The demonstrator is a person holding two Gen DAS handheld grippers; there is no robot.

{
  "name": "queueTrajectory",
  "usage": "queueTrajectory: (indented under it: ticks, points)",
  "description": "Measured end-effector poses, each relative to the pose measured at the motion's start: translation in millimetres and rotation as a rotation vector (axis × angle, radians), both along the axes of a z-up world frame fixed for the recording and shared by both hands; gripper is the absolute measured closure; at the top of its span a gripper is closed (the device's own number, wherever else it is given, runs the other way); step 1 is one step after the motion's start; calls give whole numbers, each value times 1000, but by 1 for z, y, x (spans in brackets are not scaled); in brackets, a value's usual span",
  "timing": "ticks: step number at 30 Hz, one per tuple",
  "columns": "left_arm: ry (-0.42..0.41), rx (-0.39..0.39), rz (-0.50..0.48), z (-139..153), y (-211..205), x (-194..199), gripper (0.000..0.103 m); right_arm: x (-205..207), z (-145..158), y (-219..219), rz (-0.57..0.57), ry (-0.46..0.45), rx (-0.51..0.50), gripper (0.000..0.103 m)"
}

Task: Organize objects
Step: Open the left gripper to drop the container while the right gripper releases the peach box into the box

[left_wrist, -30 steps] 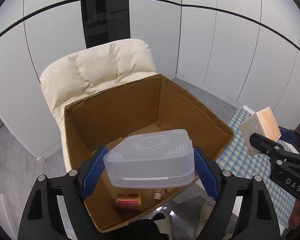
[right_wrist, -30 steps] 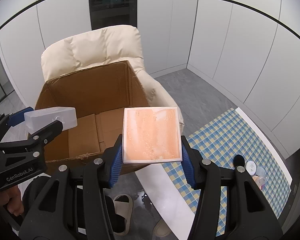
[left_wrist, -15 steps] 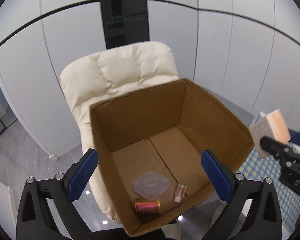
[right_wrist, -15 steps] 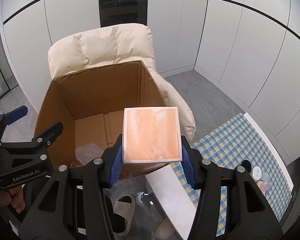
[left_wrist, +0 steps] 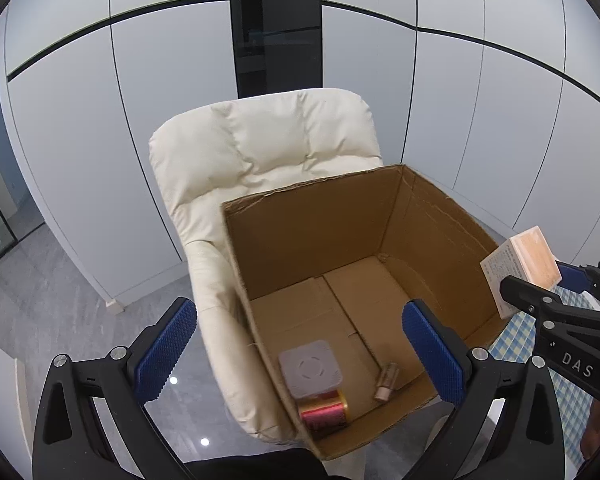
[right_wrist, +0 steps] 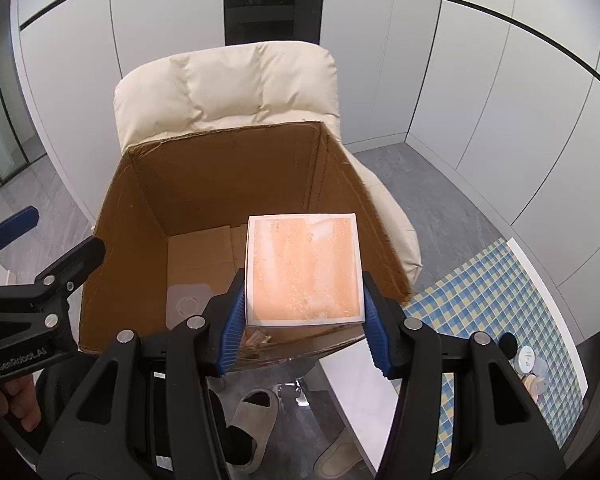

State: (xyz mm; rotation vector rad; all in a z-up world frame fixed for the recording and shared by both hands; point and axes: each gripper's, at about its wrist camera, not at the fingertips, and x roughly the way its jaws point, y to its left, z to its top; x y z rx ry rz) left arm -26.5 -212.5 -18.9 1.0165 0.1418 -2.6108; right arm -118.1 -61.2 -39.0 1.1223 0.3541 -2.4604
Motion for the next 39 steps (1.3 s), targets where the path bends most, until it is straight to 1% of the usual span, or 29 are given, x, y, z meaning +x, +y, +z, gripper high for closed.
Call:
queueTrajectory:
  ticks: [12,23,25,26,27,29,32,35,37,39]
  points:
    - [-6,5,53,-2,-32,21,0,2,-6,-41,44,-14,21,48]
    - [-4,13,99,-1,-55,32,0,7,-9,-65,82,-5,35,48]
    - [-3,13,100,-1,-56,32,0,7,-10,-67,77,0,45,34]
    - [-3,13,98,-1,-55,33,0,7,-11,-67,69,7,52,21]
    - [-3,14,97,-1,-55,33,0,7,-10,-67,61,14,57,17]
    - [-1,13,96,-1,-55,32,0,6,-10,-65,57,11,53,16]
    - [-4,13,90,-2,-53,33,0,3,-10,-63,44,2,52,7]
    - [-2,12,87,-2,-52,31,0,1,-9,-59,24,9,41,1]
    - [0,14,86,-1,-50,31,0,1,-7,-55,23,11,21,0]
    - [0,19,85,-1,-50,29,0,3,-4,-54,25,32,23,0]
